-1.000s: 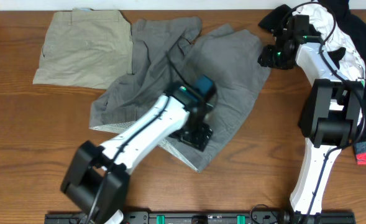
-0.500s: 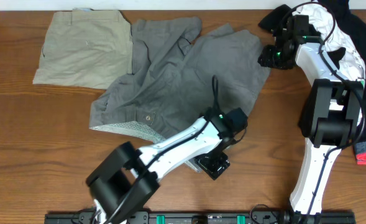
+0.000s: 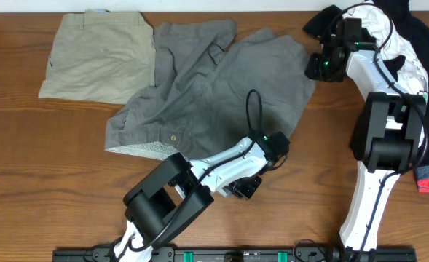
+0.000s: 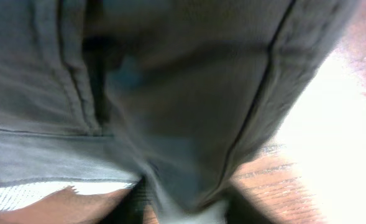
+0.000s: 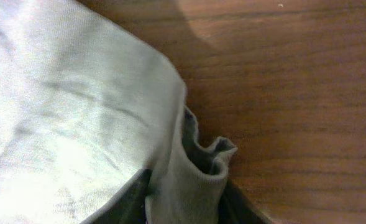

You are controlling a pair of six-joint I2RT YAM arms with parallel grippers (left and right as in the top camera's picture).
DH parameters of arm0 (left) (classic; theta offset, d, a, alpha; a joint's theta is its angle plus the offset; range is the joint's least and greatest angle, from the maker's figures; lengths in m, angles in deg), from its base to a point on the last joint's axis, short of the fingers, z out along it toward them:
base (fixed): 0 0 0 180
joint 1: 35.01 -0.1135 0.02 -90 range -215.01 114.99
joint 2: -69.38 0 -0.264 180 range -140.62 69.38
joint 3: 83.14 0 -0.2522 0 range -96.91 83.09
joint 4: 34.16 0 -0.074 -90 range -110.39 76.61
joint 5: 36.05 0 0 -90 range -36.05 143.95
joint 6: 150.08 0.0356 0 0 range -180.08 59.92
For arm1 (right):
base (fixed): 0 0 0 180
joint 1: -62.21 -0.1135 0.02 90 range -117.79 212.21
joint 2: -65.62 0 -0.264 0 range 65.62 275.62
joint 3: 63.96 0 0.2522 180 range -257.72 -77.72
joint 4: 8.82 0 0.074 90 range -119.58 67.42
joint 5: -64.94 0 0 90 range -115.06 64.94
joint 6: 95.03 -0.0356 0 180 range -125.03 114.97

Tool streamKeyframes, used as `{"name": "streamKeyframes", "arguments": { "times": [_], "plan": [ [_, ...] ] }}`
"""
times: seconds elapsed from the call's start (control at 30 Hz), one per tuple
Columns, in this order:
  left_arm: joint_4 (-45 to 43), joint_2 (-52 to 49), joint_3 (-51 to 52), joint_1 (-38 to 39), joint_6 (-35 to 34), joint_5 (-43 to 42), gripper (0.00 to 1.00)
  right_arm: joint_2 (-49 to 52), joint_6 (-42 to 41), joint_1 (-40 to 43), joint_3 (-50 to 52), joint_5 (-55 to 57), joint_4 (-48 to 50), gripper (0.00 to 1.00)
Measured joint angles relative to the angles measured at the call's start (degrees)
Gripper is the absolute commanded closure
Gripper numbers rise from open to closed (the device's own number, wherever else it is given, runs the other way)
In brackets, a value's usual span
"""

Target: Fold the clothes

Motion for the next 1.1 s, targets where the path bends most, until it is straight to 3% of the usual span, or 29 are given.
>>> {"name": "streamKeyframes", "arguments": {
  "times": [0.4, 0.63, 0.8, 1.1],
  "plan": [
    [3.1, 1.5, -0.1, -5.3, -4.5, 0.8, 0.94, -4.6, -1.0, 3.1, 1.0, -2.6, -13.2, 0.99],
    [3.3, 13.2, -0.2, -14.8, -4.8, 1.1, 0.94, -17.0, -2.2, 5.5, 1.0, 5.3, -30.7, 0.99],
    [4.2, 19.7, -0.3, -19.0, -5.1, 1.1, 0.94, -19.2, -3.8, 5.4, 1.0, 9.2, -42.8, 0.99],
    [9.9, 27.3, -0.3, -19.9, -5.7, -3.5, 0.94, -22.4, -10.2, 6.1, 10.1, 16.2, -42.7, 0.99]
  ]
}}
